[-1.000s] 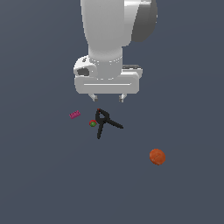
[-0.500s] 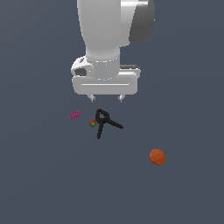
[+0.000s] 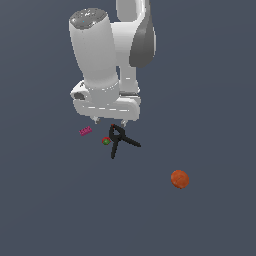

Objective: Pick up a designated object from a clutter of objects.

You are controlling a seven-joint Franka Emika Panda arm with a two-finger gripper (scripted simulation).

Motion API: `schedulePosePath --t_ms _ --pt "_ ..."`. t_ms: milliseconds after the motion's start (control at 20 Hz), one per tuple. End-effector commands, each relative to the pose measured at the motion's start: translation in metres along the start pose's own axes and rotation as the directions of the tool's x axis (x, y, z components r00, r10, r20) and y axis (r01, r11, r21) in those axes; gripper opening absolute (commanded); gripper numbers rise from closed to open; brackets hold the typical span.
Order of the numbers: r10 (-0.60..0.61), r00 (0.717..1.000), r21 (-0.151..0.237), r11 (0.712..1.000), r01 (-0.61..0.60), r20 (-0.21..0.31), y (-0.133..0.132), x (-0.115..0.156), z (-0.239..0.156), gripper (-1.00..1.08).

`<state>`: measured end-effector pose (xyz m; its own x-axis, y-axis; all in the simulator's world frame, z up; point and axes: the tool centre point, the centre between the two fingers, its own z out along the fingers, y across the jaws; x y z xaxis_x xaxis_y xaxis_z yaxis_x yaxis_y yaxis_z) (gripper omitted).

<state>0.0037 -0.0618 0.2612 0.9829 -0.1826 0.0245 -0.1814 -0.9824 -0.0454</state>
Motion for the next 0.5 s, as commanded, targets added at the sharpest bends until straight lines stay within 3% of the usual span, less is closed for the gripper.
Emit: schedulePosePath --t_ms 0,200,450 --pt "0.065 0.998 0.003 0.998 -0.065 0.002 0.020 -0.003 0.019 1.00" --pt "0.197 0.980 0.006 0.980 -0.197 0.005 0.059 -0.013 0.056 1.00" --pt "0.376 0.927 -0.001 0.927 -0.376 0.006 0.113 -0.036 0.104 1.00"
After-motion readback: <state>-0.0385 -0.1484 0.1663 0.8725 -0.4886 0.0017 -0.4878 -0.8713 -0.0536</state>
